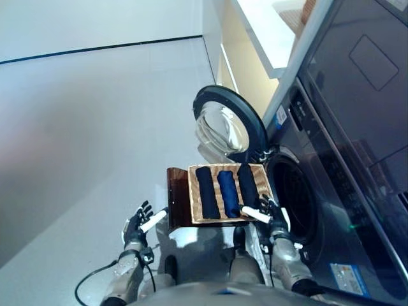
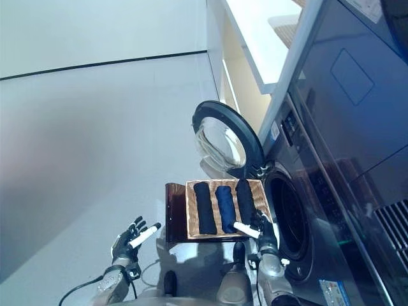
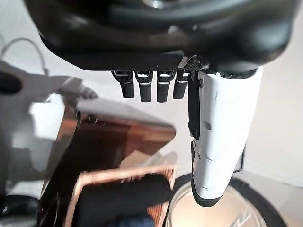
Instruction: Pick up the clothes and place them into the washing machine
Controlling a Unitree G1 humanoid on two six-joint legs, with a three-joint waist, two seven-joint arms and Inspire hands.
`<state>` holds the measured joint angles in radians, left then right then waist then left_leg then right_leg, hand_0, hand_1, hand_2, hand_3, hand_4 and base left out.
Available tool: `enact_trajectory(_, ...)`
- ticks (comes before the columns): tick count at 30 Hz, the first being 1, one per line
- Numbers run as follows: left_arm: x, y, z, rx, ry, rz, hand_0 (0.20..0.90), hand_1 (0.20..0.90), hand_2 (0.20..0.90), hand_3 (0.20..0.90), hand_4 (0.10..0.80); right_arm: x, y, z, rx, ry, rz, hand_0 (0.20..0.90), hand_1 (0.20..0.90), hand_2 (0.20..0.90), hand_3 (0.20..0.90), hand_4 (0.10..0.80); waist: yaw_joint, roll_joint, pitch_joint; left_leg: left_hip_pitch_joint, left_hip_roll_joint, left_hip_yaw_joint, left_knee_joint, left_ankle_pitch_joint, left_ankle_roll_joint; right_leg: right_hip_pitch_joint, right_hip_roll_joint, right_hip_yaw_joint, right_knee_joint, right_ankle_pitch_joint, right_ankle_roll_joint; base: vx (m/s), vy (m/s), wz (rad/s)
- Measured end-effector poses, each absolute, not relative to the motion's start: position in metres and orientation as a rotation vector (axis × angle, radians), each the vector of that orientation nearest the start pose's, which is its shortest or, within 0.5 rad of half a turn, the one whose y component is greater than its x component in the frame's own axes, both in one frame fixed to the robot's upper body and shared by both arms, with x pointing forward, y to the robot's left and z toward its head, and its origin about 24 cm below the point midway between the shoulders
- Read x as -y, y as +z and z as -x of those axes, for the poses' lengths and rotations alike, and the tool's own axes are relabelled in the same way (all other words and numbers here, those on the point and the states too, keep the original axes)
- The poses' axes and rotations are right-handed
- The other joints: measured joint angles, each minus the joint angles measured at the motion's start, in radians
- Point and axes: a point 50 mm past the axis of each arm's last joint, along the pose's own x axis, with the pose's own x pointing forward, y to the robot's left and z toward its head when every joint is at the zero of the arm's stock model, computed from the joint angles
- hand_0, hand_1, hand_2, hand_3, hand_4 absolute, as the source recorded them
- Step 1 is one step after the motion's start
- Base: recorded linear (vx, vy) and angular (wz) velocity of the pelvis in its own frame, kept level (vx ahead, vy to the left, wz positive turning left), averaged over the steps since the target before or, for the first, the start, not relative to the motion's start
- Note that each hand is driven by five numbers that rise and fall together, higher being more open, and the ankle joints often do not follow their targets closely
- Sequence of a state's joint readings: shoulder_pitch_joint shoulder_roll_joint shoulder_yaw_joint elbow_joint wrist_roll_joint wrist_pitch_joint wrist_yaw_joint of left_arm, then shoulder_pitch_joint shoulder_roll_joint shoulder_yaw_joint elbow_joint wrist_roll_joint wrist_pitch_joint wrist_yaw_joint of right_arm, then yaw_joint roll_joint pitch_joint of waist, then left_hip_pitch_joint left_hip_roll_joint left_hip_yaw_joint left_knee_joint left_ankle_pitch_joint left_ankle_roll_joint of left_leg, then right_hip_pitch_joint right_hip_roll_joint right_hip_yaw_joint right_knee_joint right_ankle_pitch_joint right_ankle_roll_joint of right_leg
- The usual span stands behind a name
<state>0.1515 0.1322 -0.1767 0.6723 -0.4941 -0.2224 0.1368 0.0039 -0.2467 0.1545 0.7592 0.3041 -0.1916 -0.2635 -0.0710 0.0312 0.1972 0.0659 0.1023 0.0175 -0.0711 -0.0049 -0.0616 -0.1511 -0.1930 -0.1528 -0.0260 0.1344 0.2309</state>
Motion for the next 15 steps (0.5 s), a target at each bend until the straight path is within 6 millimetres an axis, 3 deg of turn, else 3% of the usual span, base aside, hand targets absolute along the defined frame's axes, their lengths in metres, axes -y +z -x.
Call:
enact_trajectory(3, -0.171, -0.11, -0.159, -0.61, 0.258, 0.28, 0.9, 0.9, 0.9, 0.9, 0.8, 0.232, -0.093, -0.189, -0.567, -0.332, 0.117, 0.9, 0.9, 0.9, 0.9, 0.8, -0.001, 0.006, 0.002, 0.012, 0.04, -0.039, -0.001, -0.013, -0.025, 0.022, 0.03, -0.029, 0.01, -0.029, -0.041, 0.097, -0.208, 0.14)
enact_trajectory(8, -0.168, -0.101, -0.18, -0.555, 0.253, 0.314, 0.9, 0.9, 0.9, 0.9, 0.8, 0.236, -0.09, -0.192, -0.557, -0.338, 0.126, 0.9, 0.9, 0.9, 0.9, 0.8, -0.005, 0.027, 0.006, -0.027, 0.064, -0.112, 0.006, -0.023, -0.015, 0.01, 0.04, -0.059, 0.071, -0.096, -0.086, 0.091, -0.184, 0.41)
enact_trajectory(9, -0.168, -0.099, -0.183, -0.546, 0.257, 0.319, 0.9, 0.9, 0.9, 0.9, 0.8, 0.235, -0.09, -0.193, -0.554, -0.334, 0.126, 0.9, 0.9, 0.9, 0.9, 0.8, 0.0, 0.031, 0.003, -0.049, 0.062, -0.109, 0.03, -0.028, -0.014, 0.003, 0.034, -0.06, 0.077, -0.111, -0.099, 0.003, -0.168, 0.35)
enact_trajectory(10, -0.169, -0.097, -0.187, -0.535, 0.255, 0.319, 0.9, 0.9, 0.9, 0.9, 0.8, 0.233, -0.089, -0.195, -0.55, -0.331, 0.125, 0.9, 0.9, 0.9, 0.9, 0.8, 0.001, 0.028, 0.01, -0.088, 0.049, -0.111, 0.097, -0.024, -0.026, -0.003, 0.026, -0.065, 0.087, -0.13, -0.101, -0.042, -0.106, 0.51)
enact_trajectory(12, -0.17, -0.094, -0.192, -0.524, 0.247, 0.313, 0.9, 0.9, 0.9, 0.9, 0.8, 0.231, -0.091, -0.196, -0.56, -0.329, 0.125, 0.9, 0.9, 0.9, 0.9, 0.8, 0.008, 0.012, 0.019, -0.159, 0.023, -0.105, 0.199, -0.008, -0.023, 0.001, -0.004, -0.086, 0.094, -0.126, -0.098, 0.05, 0.012, 0.56)
enact_trajectory(15, -0.168, -0.096, -0.189, -0.535, 0.23, 0.301, 0.9, 0.9, 0.9, 0.9, 0.8, 0.231, -0.087, -0.204, -0.536, -0.34, 0.133, 0.9, 0.9, 0.9, 0.9, 0.8, 0.038, 0.008, 0.03, -0.231, 0.036, -0.076, 0.226, -0.004, -0.013, 0.02, -0.019, -0.093, 0.076, -0.117, -0.11, 0.127, 0.093, 0.22)
